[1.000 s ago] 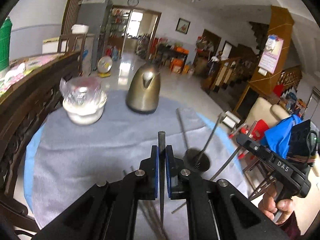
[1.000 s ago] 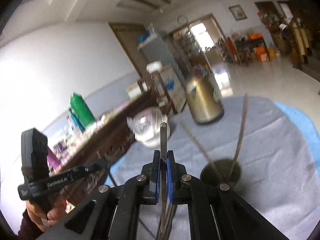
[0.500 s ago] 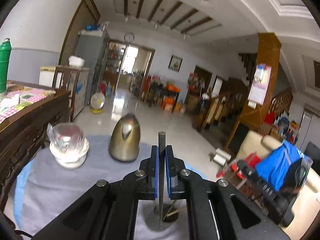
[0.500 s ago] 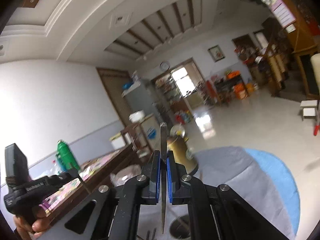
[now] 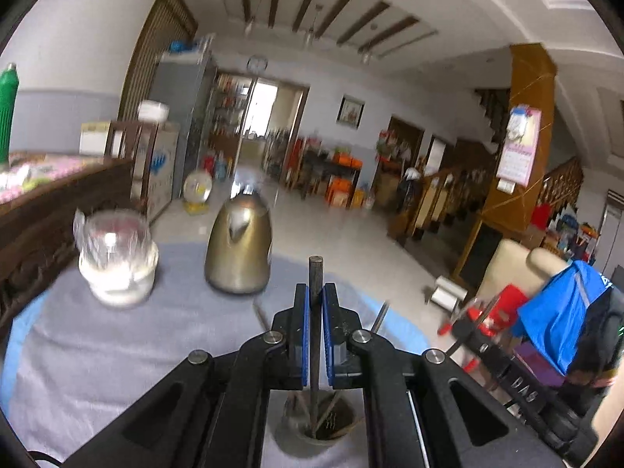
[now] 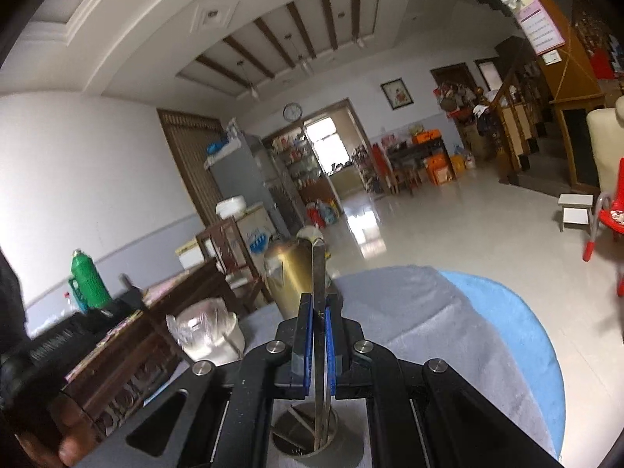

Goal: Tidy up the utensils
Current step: 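Carry the stick in the left tool over the grey cup and release it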

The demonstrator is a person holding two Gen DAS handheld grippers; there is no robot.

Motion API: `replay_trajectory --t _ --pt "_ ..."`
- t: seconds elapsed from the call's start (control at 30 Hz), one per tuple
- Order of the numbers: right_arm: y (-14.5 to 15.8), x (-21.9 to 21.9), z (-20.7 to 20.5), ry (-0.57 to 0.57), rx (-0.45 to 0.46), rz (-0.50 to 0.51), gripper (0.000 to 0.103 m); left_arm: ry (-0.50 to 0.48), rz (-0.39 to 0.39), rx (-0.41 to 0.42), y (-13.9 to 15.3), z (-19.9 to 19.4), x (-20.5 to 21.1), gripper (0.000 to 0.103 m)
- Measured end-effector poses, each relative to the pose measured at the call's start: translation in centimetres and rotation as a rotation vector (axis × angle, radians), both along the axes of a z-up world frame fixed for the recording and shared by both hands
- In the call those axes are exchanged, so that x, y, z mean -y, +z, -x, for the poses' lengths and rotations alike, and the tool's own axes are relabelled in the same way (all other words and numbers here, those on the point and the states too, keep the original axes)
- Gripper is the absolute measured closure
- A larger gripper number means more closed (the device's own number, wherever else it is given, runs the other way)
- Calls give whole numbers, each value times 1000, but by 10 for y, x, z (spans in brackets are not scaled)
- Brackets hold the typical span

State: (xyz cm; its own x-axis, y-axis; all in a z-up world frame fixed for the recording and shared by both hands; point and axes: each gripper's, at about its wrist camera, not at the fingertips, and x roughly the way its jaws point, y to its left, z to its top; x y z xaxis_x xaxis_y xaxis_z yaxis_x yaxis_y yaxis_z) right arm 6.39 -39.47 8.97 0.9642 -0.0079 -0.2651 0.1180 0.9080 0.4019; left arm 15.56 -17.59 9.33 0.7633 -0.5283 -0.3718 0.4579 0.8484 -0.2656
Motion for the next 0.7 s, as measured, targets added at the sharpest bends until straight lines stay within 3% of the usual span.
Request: replay_trajectory --t 0.2,0.27,0.33,0.37,0.43,0.47,0.5,0.53,0.6,0.7 --pt "-11 -5 -2 52 -54 -28 95 -12 -48 -56 -10 11 -7 94" --pt "-13 -4 2 63 -63 -61 94 -19 -65 -55 -9 18 -10 88" --pt "-15 -7 4 75 -82 -82 93 -15 -73 -46 -7 26 -18 67" --pt "-15 -7 7 79 -86 -92 92 -12 -71 -42 -6 32 -24 62" --pt "-14 -4 10 80 -88 -113 82 -2 -64 -31 -3 41 -34 60" --pt "-13 -3 14 76 -81 -126 66 4 -67 -24 -1 47 -41 59" --pt "-12 0 18 70 -68 -137 40 11 -72 -20 1 51 -46 56" --pt "-9 2 27 61 -36 -153 33 23 -79 -18 3 55 -52 52" --pt "0 7 48 27 31 -157 32 53 -88 -11 3 64 -66 49" --pt "12 10 72 -18 96 -166 32 111 -120 -11 1 77 -86 38"
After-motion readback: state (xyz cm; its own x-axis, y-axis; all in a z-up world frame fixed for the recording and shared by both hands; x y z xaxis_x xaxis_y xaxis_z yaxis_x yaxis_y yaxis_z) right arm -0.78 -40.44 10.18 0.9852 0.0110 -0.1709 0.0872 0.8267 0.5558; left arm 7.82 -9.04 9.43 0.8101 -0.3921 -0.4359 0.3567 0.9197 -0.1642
